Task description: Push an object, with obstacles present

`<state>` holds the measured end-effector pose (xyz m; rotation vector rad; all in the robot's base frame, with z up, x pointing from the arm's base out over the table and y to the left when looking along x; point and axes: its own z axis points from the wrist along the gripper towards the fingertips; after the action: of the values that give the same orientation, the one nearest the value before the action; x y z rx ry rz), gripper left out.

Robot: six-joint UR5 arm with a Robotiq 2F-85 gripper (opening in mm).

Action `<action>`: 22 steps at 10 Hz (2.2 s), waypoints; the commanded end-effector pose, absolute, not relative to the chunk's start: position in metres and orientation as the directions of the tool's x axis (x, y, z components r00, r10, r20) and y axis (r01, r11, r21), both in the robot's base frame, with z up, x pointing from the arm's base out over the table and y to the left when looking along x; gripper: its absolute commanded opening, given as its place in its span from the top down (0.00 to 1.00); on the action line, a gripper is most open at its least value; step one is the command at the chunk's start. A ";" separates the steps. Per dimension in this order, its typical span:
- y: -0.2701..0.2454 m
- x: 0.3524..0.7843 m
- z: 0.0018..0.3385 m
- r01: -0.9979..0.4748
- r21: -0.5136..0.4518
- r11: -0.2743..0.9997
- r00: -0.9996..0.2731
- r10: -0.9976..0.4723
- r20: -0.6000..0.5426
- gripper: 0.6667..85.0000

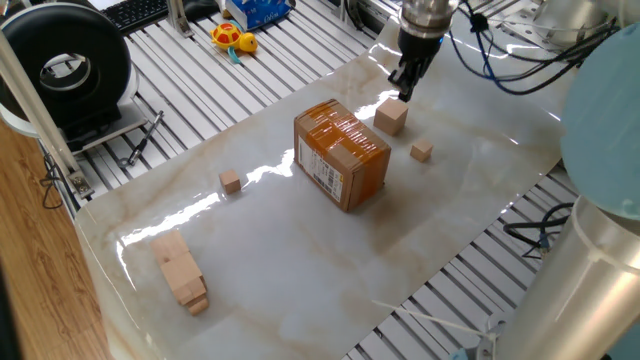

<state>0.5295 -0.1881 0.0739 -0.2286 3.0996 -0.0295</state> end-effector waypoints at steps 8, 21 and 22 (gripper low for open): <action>-0.183 0.526 0.067 -0.140 0.000 0.990 -0.989 -0.140 -0.048 0.99; -0.190 0.514 0.052 -0.120 0.018 0.993 -0.990 -0.119 -0.076 0.99; -0.194 0.511 0.050 -0.127 0.019 0.992 -0.989 -0.125 -0.075 0.99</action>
<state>0.5131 -0.1908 0.0539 -0.1989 3.0690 0.0245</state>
